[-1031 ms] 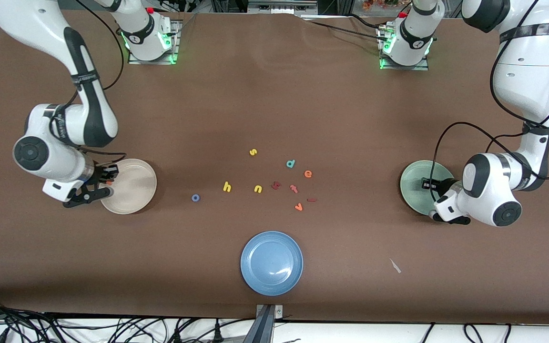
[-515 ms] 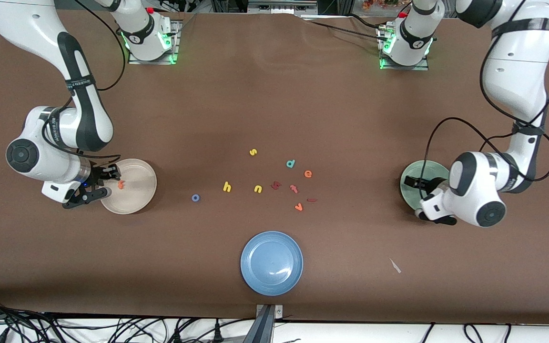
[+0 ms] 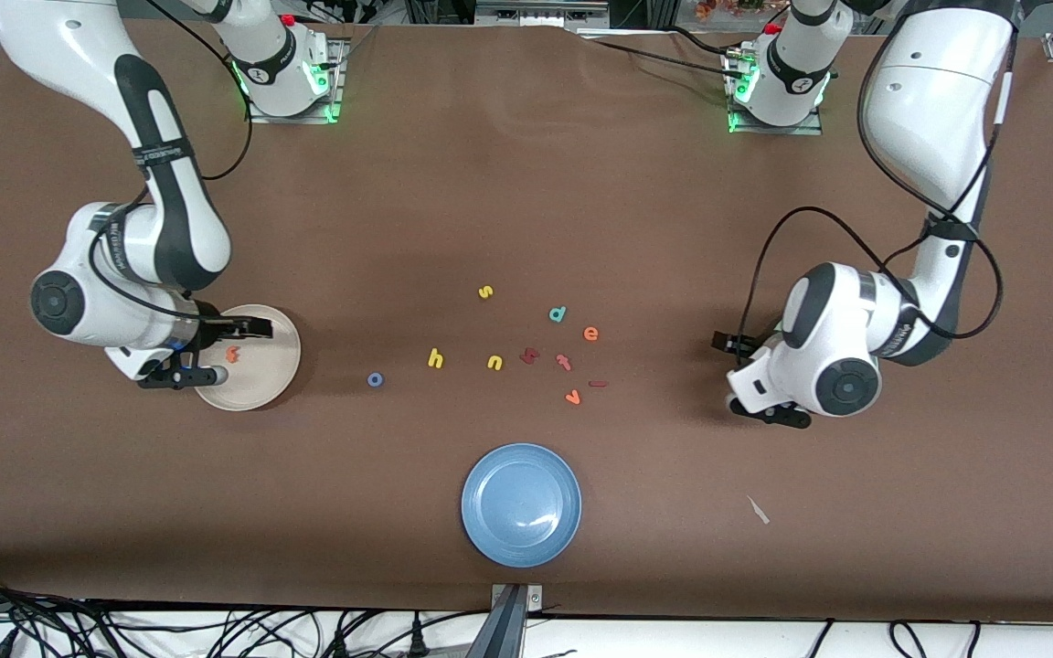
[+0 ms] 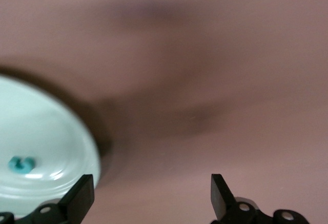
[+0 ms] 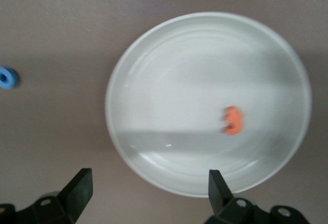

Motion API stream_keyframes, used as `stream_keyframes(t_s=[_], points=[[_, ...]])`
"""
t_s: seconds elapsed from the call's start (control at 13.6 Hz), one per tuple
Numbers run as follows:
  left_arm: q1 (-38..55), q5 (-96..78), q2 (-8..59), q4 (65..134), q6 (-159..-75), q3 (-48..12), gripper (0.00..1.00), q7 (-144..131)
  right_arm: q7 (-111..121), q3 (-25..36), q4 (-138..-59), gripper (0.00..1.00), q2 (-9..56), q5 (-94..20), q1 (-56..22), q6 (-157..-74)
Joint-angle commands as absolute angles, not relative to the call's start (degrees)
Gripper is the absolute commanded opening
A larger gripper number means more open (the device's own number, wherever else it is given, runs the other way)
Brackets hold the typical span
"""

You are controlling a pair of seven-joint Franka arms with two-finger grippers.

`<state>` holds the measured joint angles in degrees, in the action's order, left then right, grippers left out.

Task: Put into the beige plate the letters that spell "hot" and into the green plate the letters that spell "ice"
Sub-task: 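Move the right gripper back to the letters while the left gripper returns too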

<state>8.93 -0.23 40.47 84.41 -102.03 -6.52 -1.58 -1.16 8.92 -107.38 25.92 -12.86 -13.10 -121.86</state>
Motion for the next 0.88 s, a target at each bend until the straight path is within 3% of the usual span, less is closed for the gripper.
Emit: stream_keyframes(t_s=[0.0, 0.22, 0.52, 0.81], points=[[11.77, -2.8, 41.31, 82.62, -105.54, -6.42, 1.0, -1.5, -18.13, 5.11, -107.05, 1.0, 25.14, -13.1, -14.41, -123.3], [13.44, -4.31, 41.48, 80.61, -105.91, -9.31, 1.0, 2.62, -26.44, 4.92, -107.05, 1.0, 26.45, -12.66, -18.8, -128.83], [16.43, -4.13, 44.2, 80.51, -114.5, -9.32, 1.0, 12.7, -26.98, 4.92, -106.27, 1.0, 31.01, -9.87, -21.53, -136.83], [18.37, -3.87, 46.66, 80.6, -120.75, -9.32, 1.0, 30.01, -26.37, 4.83, -100.73, 1.0, 36.2, -7.12, -22.58, -136.93]])
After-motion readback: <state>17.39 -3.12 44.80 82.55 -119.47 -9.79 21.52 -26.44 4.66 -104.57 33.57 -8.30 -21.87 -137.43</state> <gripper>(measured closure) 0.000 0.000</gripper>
